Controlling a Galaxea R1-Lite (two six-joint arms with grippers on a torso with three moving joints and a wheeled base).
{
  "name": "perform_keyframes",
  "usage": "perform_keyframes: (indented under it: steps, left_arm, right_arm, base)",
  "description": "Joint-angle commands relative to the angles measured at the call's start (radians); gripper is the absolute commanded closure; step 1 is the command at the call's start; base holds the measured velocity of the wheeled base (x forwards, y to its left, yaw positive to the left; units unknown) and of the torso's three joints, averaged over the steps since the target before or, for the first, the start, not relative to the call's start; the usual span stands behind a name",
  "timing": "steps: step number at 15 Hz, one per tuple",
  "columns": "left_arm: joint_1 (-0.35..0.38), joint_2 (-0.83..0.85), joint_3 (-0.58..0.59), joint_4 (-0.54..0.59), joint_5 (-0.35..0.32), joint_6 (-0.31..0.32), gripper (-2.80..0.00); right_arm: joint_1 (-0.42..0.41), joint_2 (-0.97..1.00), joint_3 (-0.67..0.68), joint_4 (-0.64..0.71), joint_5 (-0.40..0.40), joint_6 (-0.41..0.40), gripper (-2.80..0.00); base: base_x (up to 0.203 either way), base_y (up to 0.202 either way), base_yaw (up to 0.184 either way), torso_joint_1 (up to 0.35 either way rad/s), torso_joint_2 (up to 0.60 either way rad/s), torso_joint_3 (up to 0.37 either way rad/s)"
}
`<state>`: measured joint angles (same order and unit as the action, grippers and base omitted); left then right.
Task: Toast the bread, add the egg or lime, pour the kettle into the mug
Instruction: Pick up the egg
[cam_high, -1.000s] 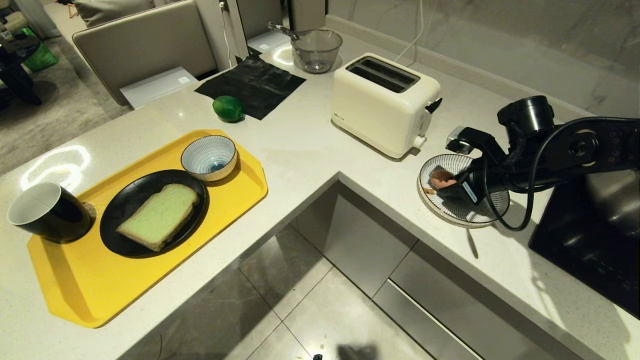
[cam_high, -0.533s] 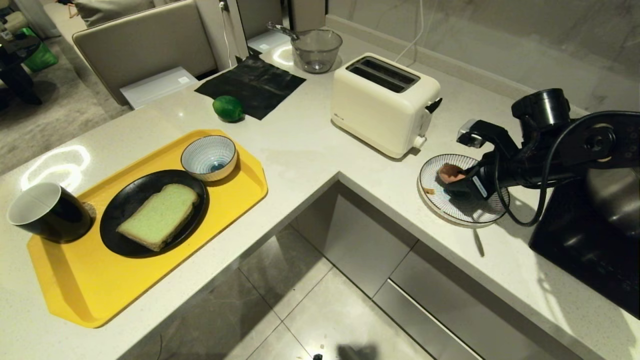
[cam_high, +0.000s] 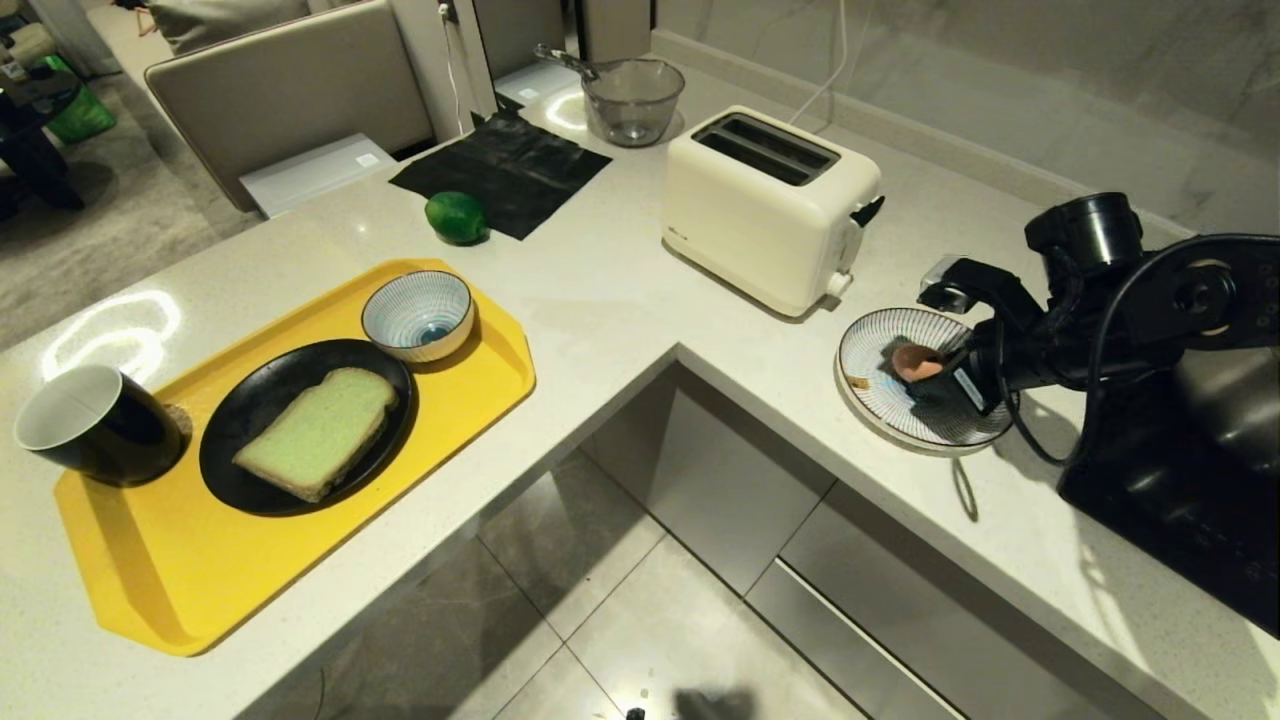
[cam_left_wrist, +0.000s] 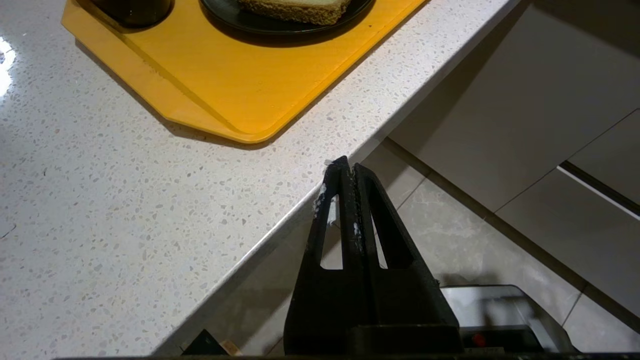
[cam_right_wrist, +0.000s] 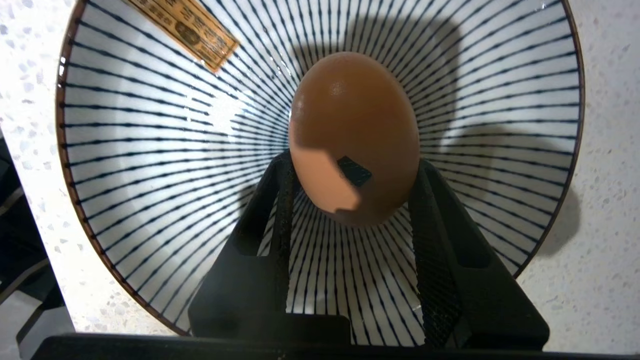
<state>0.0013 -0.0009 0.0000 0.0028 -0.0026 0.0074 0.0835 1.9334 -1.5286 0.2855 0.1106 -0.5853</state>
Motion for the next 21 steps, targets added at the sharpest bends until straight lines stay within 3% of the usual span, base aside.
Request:
perform_keyframes:
  steps: [1, 20, 21]
  left_arm:
    - [0.0, -0.001, 0.0, 0.0, 0.001, 0.0, 0.0]
    - [0.0, -0.001, 0.0, -0.001, 0.001, 0.0, 0.0]
    - [0.0, -0.001, 0.0, 0.0, 0.0, 0.0, 0.0]
  right_arm:
    - [-0.004, -0.005, 0.008, 0.001, -0.003, -0.004, 0.0]
    - [-0.007, -0.036, 0.061, 0.0, -0.044, -0.004, 0.0]
    - [-0.005, -0.036, 0.062, 0.0, -0.045, -0.002, -2.8]
  base:
    - [0.0, 0.0, 0.0, 0.0, 0.0, 0.0]
    - [0.0, 0.0, 0.0, 0.0, 0.0, 0.0]
    - [0.0, 0.0, 0.0, 0.0, 0.0, 0.0]
